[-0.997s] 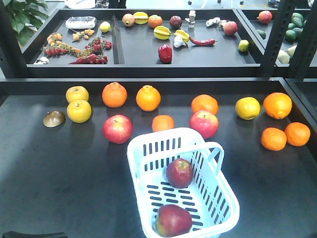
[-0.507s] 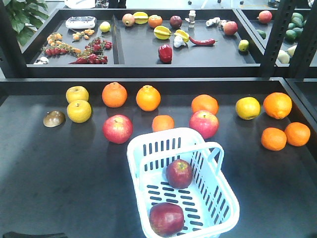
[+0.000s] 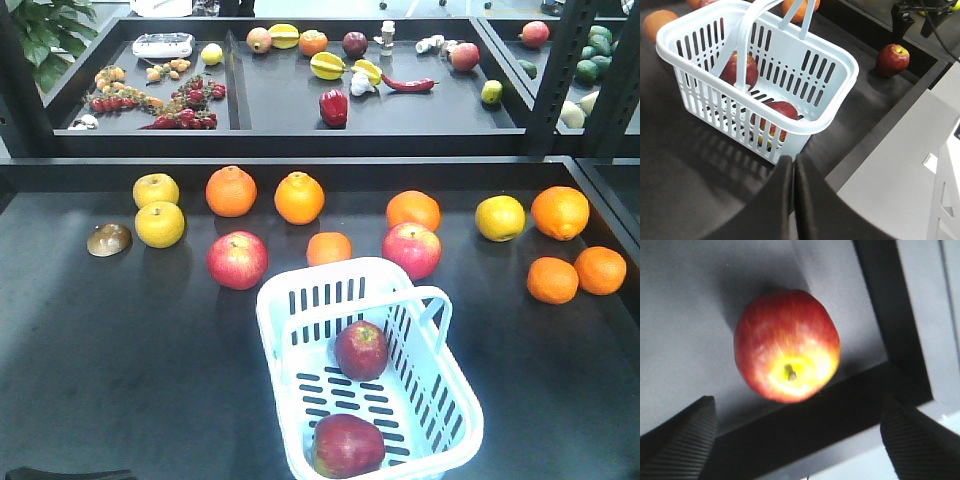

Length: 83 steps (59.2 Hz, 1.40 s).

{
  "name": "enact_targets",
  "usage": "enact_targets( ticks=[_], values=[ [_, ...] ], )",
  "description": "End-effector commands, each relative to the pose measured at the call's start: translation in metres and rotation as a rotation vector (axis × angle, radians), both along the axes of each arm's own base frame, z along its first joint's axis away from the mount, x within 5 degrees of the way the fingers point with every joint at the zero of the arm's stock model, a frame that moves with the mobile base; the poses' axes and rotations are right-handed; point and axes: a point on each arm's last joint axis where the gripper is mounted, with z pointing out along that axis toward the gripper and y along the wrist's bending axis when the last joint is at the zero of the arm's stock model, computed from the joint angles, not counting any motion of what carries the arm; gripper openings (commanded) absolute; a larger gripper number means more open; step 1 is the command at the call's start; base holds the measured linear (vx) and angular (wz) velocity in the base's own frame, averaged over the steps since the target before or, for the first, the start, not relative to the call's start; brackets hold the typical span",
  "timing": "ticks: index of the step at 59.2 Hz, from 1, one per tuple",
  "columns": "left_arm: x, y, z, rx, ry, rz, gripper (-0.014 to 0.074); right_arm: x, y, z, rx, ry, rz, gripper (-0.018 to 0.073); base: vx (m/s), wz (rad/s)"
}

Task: Pick three apples into basket with both arms
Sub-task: 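Move the right gripper to the third red apple and grasp it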

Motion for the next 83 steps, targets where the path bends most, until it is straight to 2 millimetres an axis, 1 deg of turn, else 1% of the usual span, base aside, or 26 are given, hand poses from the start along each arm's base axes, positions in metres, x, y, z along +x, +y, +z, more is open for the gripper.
enact_targets(
  ticks=[1,17,32,41,46,53,58,67,72,76,83],
  values=[
    [0.003,-0.001,0.011,-0.052,-0.025,0.033,-0.0006,0.006,-0.006,0.006,-0.032,-0.038,0.020,0.0615,0.00,0.00],
    [0.003,-0.001,0.010,-0.051,-0.026,0.033,-0.0006,0.012,-0.009,-0.013,-0.024,-0.026,0.034,0.0607,0.00,0.00],
    [0.004,0.000,0.011,-0.053,-0.030,0.037,-0.0006,0.014,-0.011,-0.032,-0.015,0.028,0.052,0.0596,0.00,0.00],
    [0.004,0.000,0.011,-0.053,-0.030,0.037,-0.0006,0.015,-0.012,-0.037,-0.010,0.030,0.061,0.0585,0.00,0.00],
    [0.004,0.000,0.011,-0.052,-0.031,0.037,-0.0006,0.016,-0.012,-0.036,-0.014,0.020,0.064,0.0566,0.00,0.00],
    [0.004,0.000,0.011,-0.053,-0.032,0.037,-0.0006,0.017,-0.011,-0.036,-0.010,0.017,0.067,0.0494,0.00,0.00],
    [0.004,0.000,0.011,-0.053,-0.032,0.037,-0.0006,0.017,-0.011,-0.032,-0.016,0.000,0.066,0.0411,0.00,0.00],
    [0.004,0.000,0.011,-0.052,-0.033,0.038,-0.0006,0.016,-0.010,-0.014,-0.042,-0.059,0.062,0.0232,0.00,0.00],
    [0.004,0.000,0.011,-0.052,-0.038,0.041,-0.0006,0.015,-0.007,0.002,-0.046,-0.115,0.041,0.0138,0.00,0.00],
    [0.005,0.000,0.011,-0.053,-0.040,0.043,-0.0006,0.014,-0.005,0.016,-0.049,-0.170,0.023,0.0080,0.00,0.00],
    [0.005,0.000,0.011,-0.053,-0.041,0.044,-0.0006,0.011,0.005,0.042,-0.011,-0.286,0.015,0.0001,0.00,0.00]
  ],
)
